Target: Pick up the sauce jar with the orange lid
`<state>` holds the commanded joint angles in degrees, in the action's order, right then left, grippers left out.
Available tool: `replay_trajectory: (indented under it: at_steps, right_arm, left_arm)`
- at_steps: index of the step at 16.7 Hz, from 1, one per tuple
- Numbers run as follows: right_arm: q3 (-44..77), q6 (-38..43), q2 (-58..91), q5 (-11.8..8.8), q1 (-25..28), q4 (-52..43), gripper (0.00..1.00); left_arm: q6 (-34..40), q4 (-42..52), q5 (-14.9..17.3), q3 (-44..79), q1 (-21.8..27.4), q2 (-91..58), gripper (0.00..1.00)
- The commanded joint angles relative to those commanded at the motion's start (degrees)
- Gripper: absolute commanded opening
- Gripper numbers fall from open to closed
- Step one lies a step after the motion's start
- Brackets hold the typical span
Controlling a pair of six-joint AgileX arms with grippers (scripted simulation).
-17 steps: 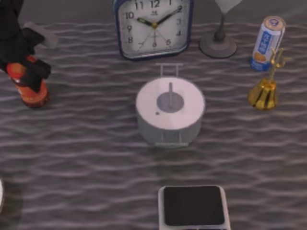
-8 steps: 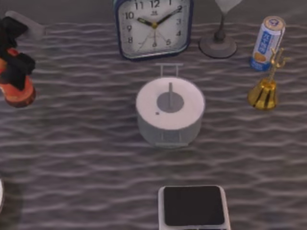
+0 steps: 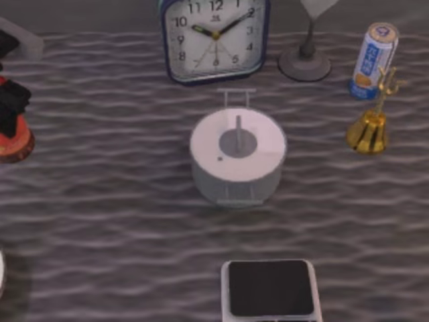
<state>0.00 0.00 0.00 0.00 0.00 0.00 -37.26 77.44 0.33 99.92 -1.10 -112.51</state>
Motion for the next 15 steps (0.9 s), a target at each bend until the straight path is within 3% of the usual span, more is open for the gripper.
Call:
replay_trajectory:
  at_steps: [3,6,15]
  right_arm:
    - [0.00,0.00,0.00,0.00,0.00,0.00,1.00]
    - [0.00,0.00,0.00,0.00,0.00,0.00,1.00]
    - [0.00,0.00,0.00,0.00,0.00,0.00,1.00]
  left_arm:
    - [0.67,-0.14,-0.03,0.34,0.64,-0.47,0.00]
    - [6.34,-0.25,-0.21,1.52,2.74,-2.50,0.00]
    - [43.50,-3.02,-1.08,7.10,14.29,-10.95,0.00]
